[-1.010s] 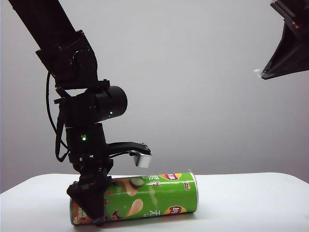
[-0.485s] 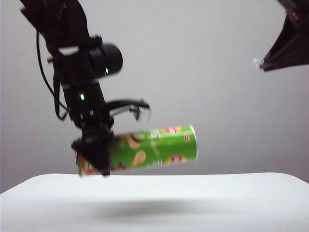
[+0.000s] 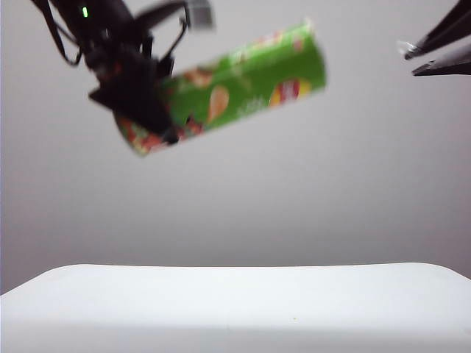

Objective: Pick up the green tub of chips from the desk, pull out the transparent container with the chips inside partially, and then place the chips back on the desk.

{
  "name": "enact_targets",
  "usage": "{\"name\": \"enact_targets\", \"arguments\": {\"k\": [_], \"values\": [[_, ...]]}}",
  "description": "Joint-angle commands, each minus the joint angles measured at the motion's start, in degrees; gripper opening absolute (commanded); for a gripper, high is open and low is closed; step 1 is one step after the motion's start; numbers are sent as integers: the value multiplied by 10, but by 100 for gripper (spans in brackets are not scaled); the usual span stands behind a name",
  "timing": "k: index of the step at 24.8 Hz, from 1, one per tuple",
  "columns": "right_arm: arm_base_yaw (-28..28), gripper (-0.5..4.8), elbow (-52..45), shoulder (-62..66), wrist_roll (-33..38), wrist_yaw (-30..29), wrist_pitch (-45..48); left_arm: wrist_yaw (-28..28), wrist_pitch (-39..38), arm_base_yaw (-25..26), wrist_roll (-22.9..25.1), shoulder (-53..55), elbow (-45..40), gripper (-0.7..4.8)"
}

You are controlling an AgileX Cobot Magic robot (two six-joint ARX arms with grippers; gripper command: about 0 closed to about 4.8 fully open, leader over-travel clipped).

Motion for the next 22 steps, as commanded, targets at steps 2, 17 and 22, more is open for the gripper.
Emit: {"name": "enact_targets", "arguments": {"k": [2, 17, 22], "values": [[12, 100, 3, 14, 13, -67, 6, 7, -25, -5, 19, -12, 1, 333], [112, 159, 3, 18, 27, -95, 10, -23, -38, -47, 5, 5, -2, 333], [112, 158, 3, 18, 29, -97, 4, -22, -37, -47, -8, 5, -2, 333]]}}
